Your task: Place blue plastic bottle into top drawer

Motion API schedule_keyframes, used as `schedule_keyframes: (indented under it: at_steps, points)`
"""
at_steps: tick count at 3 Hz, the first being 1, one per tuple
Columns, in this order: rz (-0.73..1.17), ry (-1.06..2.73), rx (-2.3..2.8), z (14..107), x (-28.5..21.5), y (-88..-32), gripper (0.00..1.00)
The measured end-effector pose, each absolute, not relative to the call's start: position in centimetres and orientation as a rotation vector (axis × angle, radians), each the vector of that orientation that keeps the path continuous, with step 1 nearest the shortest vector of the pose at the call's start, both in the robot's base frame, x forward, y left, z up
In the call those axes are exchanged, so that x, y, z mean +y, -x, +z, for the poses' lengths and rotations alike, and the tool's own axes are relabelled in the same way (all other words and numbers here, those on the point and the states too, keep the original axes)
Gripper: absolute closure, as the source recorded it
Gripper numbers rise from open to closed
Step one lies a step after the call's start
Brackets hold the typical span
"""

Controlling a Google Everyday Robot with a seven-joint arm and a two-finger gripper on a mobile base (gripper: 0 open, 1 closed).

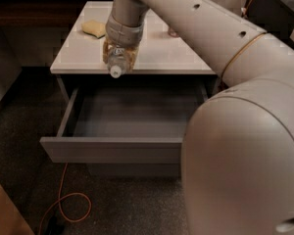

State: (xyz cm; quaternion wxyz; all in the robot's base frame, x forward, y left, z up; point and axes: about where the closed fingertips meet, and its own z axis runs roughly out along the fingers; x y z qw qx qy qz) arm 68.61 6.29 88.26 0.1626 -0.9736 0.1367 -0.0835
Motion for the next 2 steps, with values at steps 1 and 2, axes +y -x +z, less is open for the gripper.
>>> schedule_keyframes:
  at_steps: [1, 2]
  points:
    - [-0.235, 2.780, 0.393, 88.02, 6.24, -68.68, 1.00]
    - [-0.255, 2.788, 0.339, 88.27, 6.38, -67.85, 1.00]
